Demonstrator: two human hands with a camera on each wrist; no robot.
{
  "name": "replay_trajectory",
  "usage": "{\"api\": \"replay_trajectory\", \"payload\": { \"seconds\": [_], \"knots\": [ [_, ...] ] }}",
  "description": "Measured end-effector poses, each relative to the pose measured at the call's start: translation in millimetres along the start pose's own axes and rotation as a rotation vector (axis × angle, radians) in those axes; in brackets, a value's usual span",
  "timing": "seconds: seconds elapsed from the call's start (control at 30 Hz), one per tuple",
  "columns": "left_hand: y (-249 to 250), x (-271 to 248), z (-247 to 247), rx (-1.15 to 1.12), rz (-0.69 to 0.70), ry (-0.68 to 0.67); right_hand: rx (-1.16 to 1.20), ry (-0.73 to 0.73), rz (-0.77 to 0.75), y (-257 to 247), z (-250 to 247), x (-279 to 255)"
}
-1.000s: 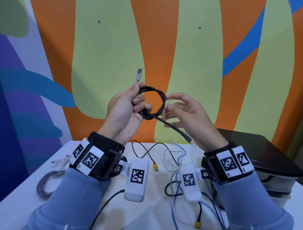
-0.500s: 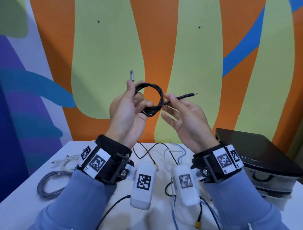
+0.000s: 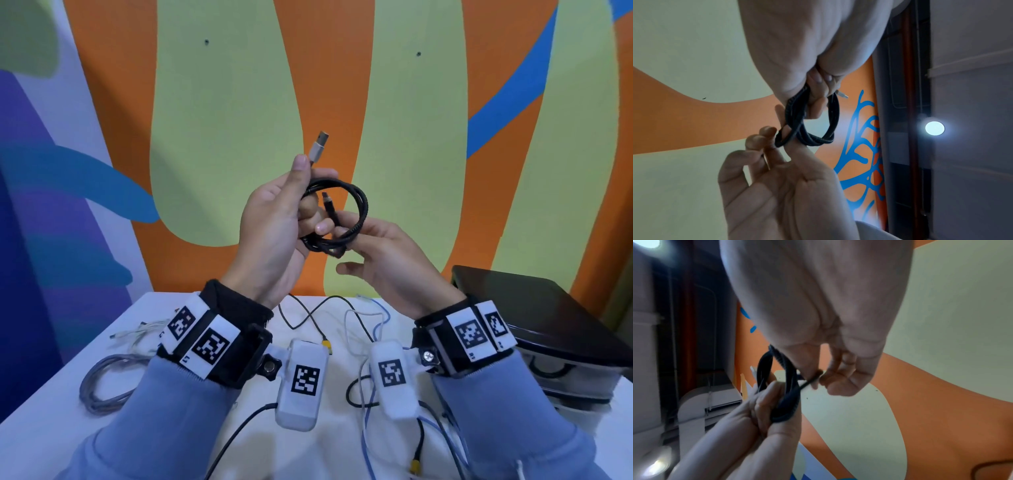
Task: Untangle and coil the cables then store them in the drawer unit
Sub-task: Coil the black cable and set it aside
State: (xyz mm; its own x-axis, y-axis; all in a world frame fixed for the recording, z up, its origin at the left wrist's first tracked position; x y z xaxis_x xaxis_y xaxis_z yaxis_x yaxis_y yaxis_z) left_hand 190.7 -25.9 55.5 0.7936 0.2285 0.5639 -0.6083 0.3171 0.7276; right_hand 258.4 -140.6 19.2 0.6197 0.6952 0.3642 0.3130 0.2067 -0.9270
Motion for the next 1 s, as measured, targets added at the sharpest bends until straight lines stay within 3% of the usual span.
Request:
{"api": "replay_trajectory", "payload": {
  "seconds": [0.1, 0.23, 0.4, 0.47, 0.6, 0.67, 0.8, 1.0],
  "knots": [
    [0, 3, -13, 0.01, -0.008, 0.066, 0.036, -0.048, -0.089, -14, 2, -4],
    [-8, 4, -20, 0.016, -0.063, 0.127, 0.162, 0.024, -0.224, -28, -2, -6],
    [-18, 3, -28, 0.125, -0.101, 0.209, 0.299, 0.047, -0.171, -31, 1, -6],
    [-18, 4, -28, 0.194, -0.084, 0.212, 0.246, 0.052, -0.158, -33, 3, -8],
    [-21, 4, -22, 0.299, -0.113, 0.138, -0.26, 0.267, -0.262, -38, -9, -11],
    [-26, 4, -17, 0.339, -0.149, 0.055, -0.358, 0.396, -0.32, -38, -21, -14],
    [-25, 7, -17, 0.478, -0.15, -0.036, -0.194, 0.485, -0.328, -34, -34, -15],
    [-15, 11, -26, 0.665, -0.113, -0.112, 0.09, 0.474, -0.226, -21, -33, -11]
  ]
}}
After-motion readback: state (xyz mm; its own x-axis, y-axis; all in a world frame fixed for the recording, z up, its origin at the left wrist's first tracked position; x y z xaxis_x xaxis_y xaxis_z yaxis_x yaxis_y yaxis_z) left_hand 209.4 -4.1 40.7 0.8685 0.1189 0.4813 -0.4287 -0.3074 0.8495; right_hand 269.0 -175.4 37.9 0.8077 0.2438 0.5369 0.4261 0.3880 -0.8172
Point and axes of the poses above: each hand's wrist, its own x-axis towards the middle knuckle, its own z-axis out of the palm, y = z × x, the point moved 8 cm from there along x, towards the middle knuckle, and after that the axes turned 6 degrees about -y, right-handed, at the moved point
